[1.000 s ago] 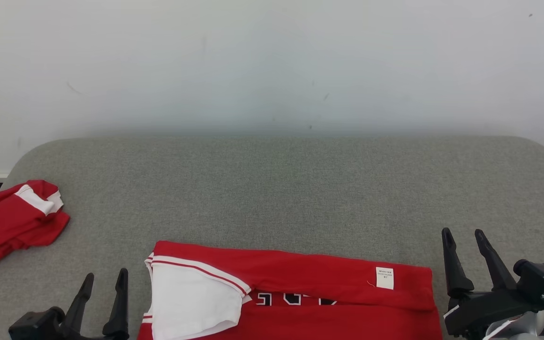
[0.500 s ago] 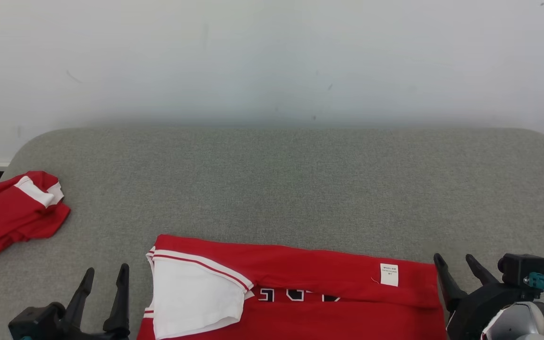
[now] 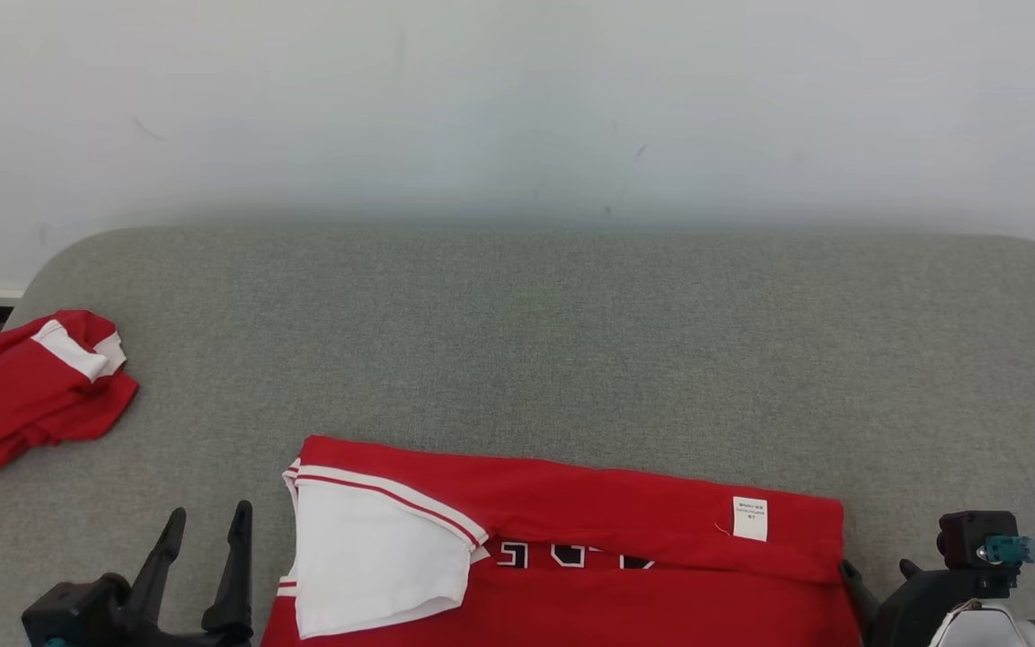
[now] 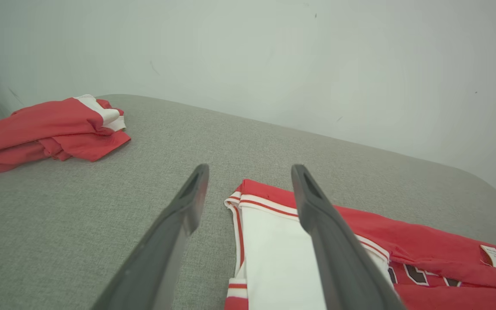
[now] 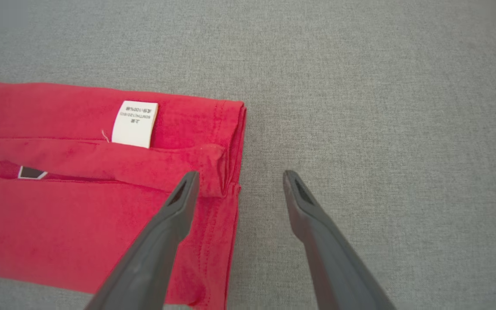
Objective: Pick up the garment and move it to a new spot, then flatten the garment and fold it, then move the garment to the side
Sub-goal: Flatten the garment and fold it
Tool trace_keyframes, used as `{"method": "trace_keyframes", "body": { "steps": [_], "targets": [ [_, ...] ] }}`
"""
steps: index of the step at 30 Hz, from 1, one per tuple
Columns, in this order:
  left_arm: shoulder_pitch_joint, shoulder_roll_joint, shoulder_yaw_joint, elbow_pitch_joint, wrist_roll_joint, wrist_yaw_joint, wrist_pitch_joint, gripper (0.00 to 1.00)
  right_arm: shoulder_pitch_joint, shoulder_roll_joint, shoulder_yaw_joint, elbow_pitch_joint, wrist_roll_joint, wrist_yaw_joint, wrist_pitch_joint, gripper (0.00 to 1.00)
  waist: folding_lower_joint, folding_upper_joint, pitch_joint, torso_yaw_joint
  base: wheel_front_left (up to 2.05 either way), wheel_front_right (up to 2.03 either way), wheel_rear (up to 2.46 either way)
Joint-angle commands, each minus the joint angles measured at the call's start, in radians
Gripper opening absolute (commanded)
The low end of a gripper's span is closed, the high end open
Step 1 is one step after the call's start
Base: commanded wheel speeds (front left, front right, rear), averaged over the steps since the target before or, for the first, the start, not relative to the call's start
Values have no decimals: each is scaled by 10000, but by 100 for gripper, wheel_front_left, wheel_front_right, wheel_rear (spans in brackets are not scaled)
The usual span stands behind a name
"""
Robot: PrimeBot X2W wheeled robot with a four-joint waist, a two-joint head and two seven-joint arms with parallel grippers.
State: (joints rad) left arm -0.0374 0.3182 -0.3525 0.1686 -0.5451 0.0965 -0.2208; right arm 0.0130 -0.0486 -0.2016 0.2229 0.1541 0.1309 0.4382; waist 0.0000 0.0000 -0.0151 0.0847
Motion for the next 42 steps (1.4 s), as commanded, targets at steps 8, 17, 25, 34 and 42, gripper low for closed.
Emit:
{"method": "trace_keyframes", "body": {
  "steps": [8,17,25,34,42],
  "targets": [
    [-100,100,-38,-148,-31,74,21,100,-167,-42,197,368,-76,-3,-157,100,0,0,285,48,0,0,0],
    [-191,117,-138,-124,-64,86,77,100,-419,-41,79,1026,-2,-3,-271,100,0,0,320,159,0,0,0],
    [-165,176,-195,-187,-113,131,158,100,-716,-41,-39,1867,294,-3,-373,100,0,0,344,319,0,0,0],
    [-208,231,-241,-290,-125,173,229,100,-1260,-5,210,3245,824,-3,-406,21,0,0,426,483,0,0,0],
    [-190,237,-261,-288,-166,243,172,100,-1551,-24,125,3852,704,-11,-428,0,0,0,472,543,0,0,0]
  ]
}}
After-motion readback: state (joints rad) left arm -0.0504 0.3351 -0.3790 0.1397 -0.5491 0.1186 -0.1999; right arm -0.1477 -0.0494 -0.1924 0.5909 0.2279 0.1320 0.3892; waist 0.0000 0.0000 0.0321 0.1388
